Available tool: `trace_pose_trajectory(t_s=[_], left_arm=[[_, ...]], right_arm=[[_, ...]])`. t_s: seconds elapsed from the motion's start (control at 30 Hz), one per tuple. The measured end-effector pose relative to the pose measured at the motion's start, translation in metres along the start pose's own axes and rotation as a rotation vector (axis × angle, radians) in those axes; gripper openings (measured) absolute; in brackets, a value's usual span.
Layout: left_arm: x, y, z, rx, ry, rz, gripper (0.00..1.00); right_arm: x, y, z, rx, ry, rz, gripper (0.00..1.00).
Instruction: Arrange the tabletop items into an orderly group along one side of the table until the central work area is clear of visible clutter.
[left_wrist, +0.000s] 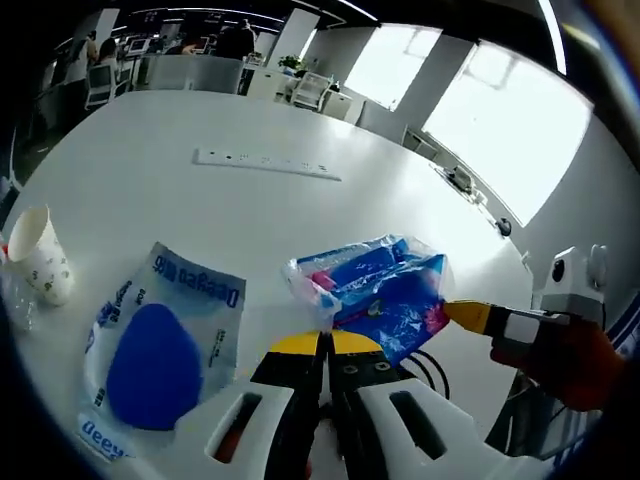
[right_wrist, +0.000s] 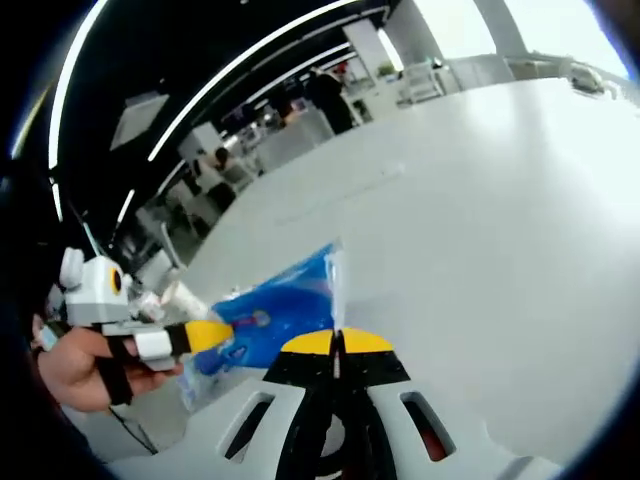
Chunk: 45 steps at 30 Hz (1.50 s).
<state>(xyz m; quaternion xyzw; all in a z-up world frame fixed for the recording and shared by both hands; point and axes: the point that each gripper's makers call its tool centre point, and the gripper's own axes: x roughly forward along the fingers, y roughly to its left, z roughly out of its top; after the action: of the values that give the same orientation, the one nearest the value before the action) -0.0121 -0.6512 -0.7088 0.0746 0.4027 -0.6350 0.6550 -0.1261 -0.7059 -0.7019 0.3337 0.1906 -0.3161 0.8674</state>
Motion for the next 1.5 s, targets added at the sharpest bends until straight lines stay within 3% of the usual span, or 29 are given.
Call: trace_pose_trajectory(t_s=[0.5,1.03,1.5], left_arm=[[0.032,-0.004,0.011,0.024,0.018,-0.004,0.0],[0.06,-0.007,0.0,0.009,0.062,0.008,0.0],[0.067,-0.012,-0.009,-0.006,0.095,0.003,0.01]], right_arm=[[0.016,-0.026,0.005,0.025,0.013,-0.021,0.0],[0.025,-0.056,-0.006,0.057,0.051,-0.056,0.0],[0.032,-0.069,-0.011,0.071,0.077,-0.082,0.0]])
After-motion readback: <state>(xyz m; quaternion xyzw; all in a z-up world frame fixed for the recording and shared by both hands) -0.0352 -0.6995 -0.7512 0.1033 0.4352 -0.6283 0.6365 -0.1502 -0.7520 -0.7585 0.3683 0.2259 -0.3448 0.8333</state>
